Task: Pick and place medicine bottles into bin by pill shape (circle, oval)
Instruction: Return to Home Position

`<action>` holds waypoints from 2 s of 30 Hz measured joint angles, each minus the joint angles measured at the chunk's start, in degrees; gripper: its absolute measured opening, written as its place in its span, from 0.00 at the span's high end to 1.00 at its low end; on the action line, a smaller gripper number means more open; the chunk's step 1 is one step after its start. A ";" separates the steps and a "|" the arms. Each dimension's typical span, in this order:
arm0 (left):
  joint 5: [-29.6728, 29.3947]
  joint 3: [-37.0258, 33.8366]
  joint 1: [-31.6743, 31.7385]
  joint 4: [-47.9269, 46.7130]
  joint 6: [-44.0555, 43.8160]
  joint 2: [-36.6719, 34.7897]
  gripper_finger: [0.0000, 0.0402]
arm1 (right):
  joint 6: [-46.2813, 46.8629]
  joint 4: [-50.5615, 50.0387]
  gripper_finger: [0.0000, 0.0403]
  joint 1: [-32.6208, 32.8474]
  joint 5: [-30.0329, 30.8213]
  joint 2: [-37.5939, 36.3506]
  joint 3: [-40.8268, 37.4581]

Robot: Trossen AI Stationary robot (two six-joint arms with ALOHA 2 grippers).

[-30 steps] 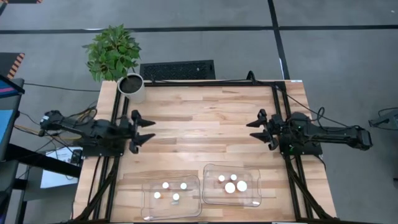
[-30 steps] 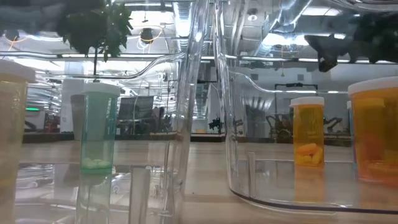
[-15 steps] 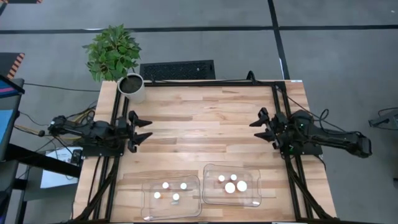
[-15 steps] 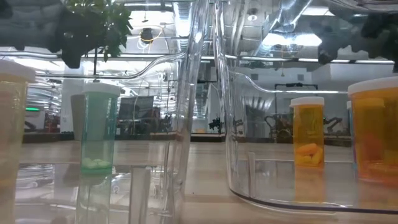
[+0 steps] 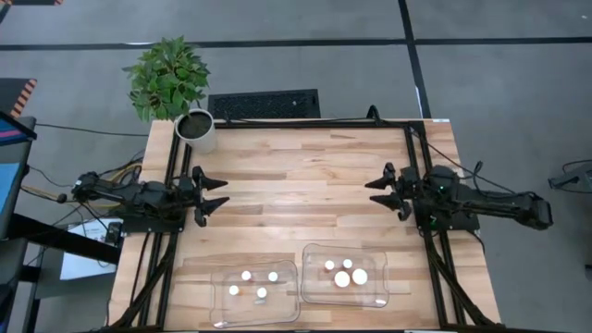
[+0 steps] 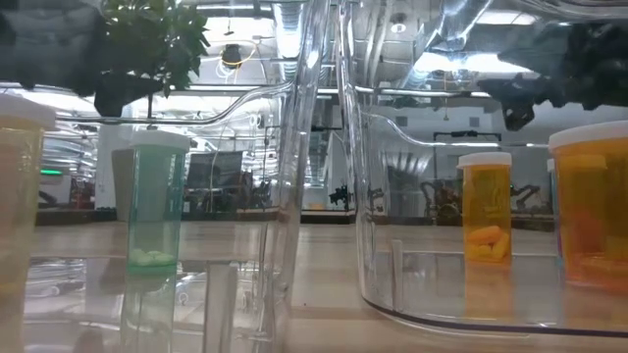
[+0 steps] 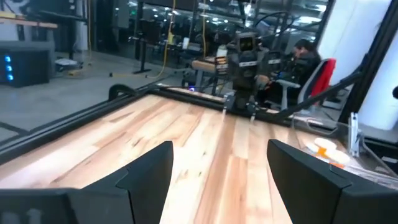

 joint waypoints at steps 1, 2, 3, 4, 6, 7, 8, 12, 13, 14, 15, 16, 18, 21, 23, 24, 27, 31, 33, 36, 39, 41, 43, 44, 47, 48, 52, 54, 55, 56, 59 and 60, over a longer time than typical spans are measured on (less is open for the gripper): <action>-0.05 0.00 0.00 -0.37 0.01 0.00 0.37 | -0.19 0.57 0.44 1.34 0.28 0.01 0.00; -0.12 0.00 0.00 -0.75 0.05 0.00 0.37 | -1.00 1.19 0.44 2.90 0.46 -0.01 -0.02; -0.11 0.00 0.00 -1.23 0.20 0.00 0.37 | -1.78 1.48 0.44 4.47 1.20 -0.03 -0.02; -0.14 0.00 0.00 -1.96 0.23 0.00 0.37 | -2.42 1.43 0.44 6.04 2.75 -0.03 -0.02; -0.91 0.06 -0.02 -3.56 0.22 0.02 0.37 | -4.23 0.69 0.44 8.81 7.17 -0.07 -0.04; -1.38 0.09 -0.02 -3.62 0.20 0.04 0.37 | -5.27 -0.42 0.44 9.98 9.51 -0.07 -0.04; -1.55 0.11 -0.02 -3.60 0.48 0.02 0.37 | -6.08 -2.29 0.44 10.99 11.42 -0.07 -0.04; -1.59 0.11 0.00 -3.70 2.74 0.01 0.37 | -6.89 -6.66 0.44 13.38 13.51 -0.05 -0.07; -1.65 0.11 0.00 -3.71 3.19 0.00 0.37 | -7.39 -7.55 0.44 13.63 13.51 -0.09 -0.07; -1.76 0.11 0.00 -3.72 3.30 0.01 0.37 | -8.10 -8.72 0.44 13.69 13.51 -0.11 -0.07; -2.10 0.11 0.00 -3.72 3.26 0.00 0.37 | -8.52 -10.39 0.44 13.60 13.60 -0.06 -0.07; -2.44 0.11 0.00 -3.74 3.02 0.02 0.37 | -8.57 -11.05 0.44 13.38 14.10 -0.04 -0.08; -2.58 0.11 0.00 -3.77 2.65 0.01 0.37 | -8.02 -9.71 0.44 12.55 14.58 -0.13 -0.01; -2.58 0.11 0.00 -3.79 2.11 0.02 0.37 | -5.53 -10.28 0.44 10.59 13.01 -2.04 2.22; -2.55 0.11 0.00 -3.83 2.01 0.00 0.37 | -5.36 -14.03 0.44 9.25 10.15 -4.63 5.48; -2.55 0.11 0.00 -3.83 1.84 0.00 0.37 | -5.38 -17.13 0.44 8.75 9.75 -6.60 7.17; -2.36 0.11 0.00 -3.86 1.57 0.01 0.37 | -6.09 -23.96 0.44 7.19 10.39 -12.79 9.84; -2.07 0.11 -0.05 -3.88 1.15 0.00 0.37 | -8.78 -24.01 0.44 6.15 11.33 -12.95 9.91; -2.00 0.11 -0.07 -3.90 1.07 0.00 0.37 | -9.28 -22.48 0.44 5.67 12.87 -13.06 8.29; -1.46 0.11 -0.07 -3.90 1.33 0.08 0.37 | -10.14 -19.44 0.44 5.18 13.18 -12.82 3.96; -1.42 0.11 -0.07 -3.93 1.58 0.13 0.37 | -9.90 -14.67 0.44 4.87 13.07 -13.00 -0.08; -1.30 0.11 -0.07 -3.95 2.17 0.14 0.37 | -10.00 -16.21 0.44 4.47 13.50 -12.82 0.04; -1.14 0.11 -0.07 -3.97 2.96 0.15 0.37 | -10.65 -15.44 0.44 4.12 13.47 -13.02 0.02; -1.03 0.11 -0.07 -3.97 3.43 0.13 0.37 | -10.84 -15.88 0.44 3.97 13.43 -12.95 0.02; -1.06 0.11 -0.07 -4.05 4.78 0.15 0.37 | -11.95 -15.12 0.44 3.99 13.48 -12.95 0.02; -1.06 0.11 -0.07 -4.07 5.08 0.15 0.37 | -12.25 -15.63 0.44 4.00 13.66 -12.81 0.02; -1.07 0.11 -0.07 -4.10 6.63 0.15 0.37 | -12.18 -16.82 0.44 3.99 14.42 -12.78 0.02; -1.09 0.11 -0.07 -4.12 6.97 0.15 0.37 | -9.98 -17.29 0.44 4.05 14.45 -12.75 0.00; -1.07 0.11 -0.07 -4.12 6.97 0.15 0.37 | -8.59 -17.33 0.44 4.05 14.47 -12.77 0.00; -1.07 0.11 -0.07 -4.12 7.05 0.15 0.37 | -7.49 -17.32 0.44 4.05 14.47 -12.75 0.00; -1.09 0.11 -0.07 -4.14 8.12 0.15 0.37 | -6.76 -17.23 0.44 4.05 14.47 -12.75 0.00; -1.09 0.11 -0.07 -4.14 8.88 0.15 0.37 | -6.78 -17.25 0.44 4.05 14.45 -12.75 0.00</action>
